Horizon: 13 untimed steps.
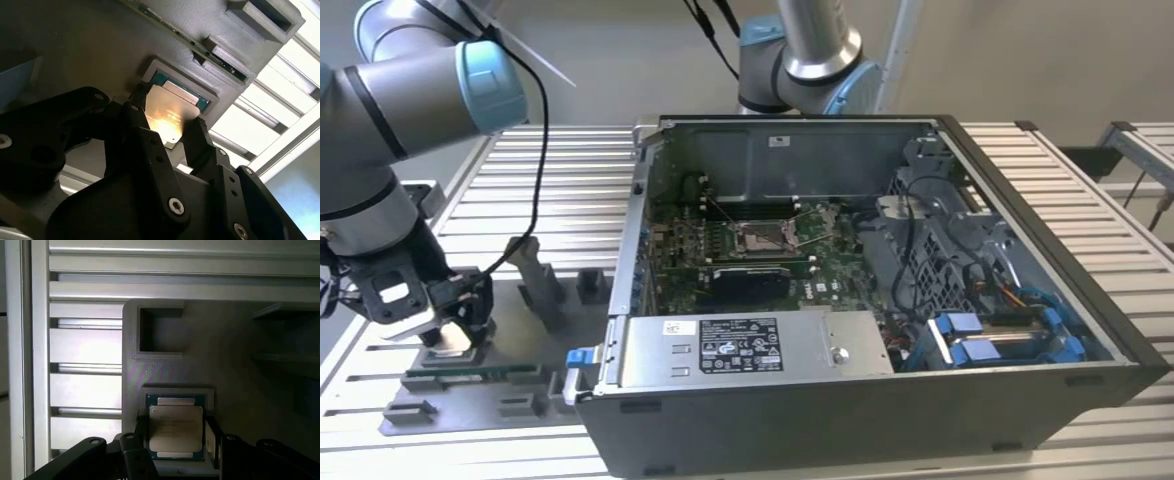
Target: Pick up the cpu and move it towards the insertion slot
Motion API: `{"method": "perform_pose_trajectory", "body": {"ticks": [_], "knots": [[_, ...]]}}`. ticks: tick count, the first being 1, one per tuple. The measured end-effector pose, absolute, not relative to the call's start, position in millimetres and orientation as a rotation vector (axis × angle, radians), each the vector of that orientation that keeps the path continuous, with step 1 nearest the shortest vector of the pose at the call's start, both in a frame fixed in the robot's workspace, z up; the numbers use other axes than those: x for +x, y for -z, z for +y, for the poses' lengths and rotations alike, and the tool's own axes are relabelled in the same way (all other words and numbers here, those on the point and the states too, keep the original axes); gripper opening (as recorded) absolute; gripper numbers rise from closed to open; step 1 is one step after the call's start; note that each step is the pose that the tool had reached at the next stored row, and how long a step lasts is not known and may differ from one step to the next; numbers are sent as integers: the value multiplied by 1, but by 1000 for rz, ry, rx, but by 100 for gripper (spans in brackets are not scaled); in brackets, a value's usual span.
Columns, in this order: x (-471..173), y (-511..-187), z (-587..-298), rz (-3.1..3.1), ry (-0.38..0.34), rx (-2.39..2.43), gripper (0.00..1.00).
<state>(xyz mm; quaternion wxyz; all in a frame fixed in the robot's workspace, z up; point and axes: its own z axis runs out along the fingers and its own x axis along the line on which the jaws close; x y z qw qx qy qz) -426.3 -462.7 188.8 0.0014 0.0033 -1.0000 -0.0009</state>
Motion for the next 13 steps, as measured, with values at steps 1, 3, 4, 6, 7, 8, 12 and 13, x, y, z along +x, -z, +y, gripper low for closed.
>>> {"method": "perform_pose_trajectory", "body": {"ticks": [1, 3, 4, 6, 7, 8, 12, 13], "knots": [[-426, -191, -463, -3138, 2, 11, 0], [-426, -198, -463, -3138, 2, 11, 0], [-426, -202, -463, -3138, 2, 11, 0], [-427, -210, -463, -3138, 2, 11, 0], [-427, -214, -463, -3138, 2, 11, 0], [-427, -218, -463, -3138, 2, 11, 0], [-427, -234, -463, -3138, 1, 11, 0], [-427, -238, -463, -3138, 1, 11, 0]]}}
